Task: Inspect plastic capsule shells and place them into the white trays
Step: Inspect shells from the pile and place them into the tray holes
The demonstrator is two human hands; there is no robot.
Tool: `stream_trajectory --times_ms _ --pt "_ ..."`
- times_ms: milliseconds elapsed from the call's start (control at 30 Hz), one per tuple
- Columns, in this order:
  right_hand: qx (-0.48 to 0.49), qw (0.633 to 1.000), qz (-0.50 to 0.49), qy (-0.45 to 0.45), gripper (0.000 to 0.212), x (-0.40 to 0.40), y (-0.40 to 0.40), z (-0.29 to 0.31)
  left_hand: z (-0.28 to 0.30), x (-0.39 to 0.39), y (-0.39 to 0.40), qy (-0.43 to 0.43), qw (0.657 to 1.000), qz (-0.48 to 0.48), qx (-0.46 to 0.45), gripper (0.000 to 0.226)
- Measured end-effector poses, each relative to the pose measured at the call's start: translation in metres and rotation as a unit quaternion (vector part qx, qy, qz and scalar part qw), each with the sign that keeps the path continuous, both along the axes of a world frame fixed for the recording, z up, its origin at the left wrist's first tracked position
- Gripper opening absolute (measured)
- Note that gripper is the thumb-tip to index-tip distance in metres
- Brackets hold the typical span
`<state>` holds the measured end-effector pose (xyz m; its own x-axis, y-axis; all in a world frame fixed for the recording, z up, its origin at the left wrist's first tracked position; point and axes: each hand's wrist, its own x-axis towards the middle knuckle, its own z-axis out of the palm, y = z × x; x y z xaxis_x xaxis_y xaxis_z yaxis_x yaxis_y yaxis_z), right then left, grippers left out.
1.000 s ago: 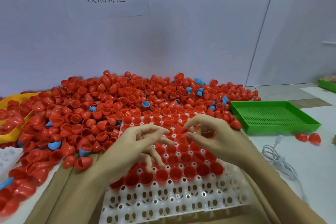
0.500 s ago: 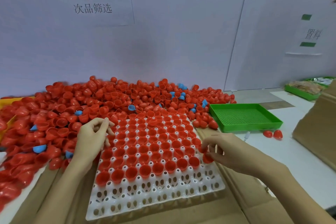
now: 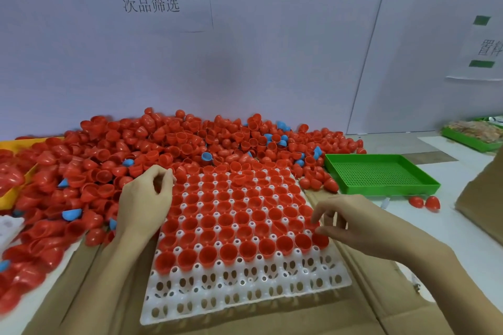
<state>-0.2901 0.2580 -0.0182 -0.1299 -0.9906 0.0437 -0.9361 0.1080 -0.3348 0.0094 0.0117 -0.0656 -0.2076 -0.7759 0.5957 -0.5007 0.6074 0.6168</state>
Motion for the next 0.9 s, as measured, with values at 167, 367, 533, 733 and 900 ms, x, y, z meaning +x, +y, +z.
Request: stream_trajectory --times_ms 167,367,533,733,900 --pt "-0.084 0.996 0.031 0.012 0.011 0.03 -0.008 0.001 0.004 0.001 0.002 0.001 1.0 0.002 0.002 0.024" --pt "-0.091 0.994 0.044 0.044 0.015 0.056 -0.017 -0.022 -0.002 0.001 0.001 -0.024 0.999 0.029 0.033 0.018" --pt "-0.109 0.992 0.048 0.029 0.016 0.06 -0.015 -0.03 -0.004 -0.003 0.002 -0.048 0.994 0.017 0.096 0.011" --pt "-0.196 0.98 0.013 -0.021 0.017 0.049 -0.005 -0.028 0.0 -0.002 0.005 -0.034 0.996 0.014 0.08 0.01" --pt "-0.133 0.99 0.034 0.043 0.014 0.041 -0.012 -0.033 0.0 -0.003 0.006 -0.034 0.997 0.014 0.072 0.011"
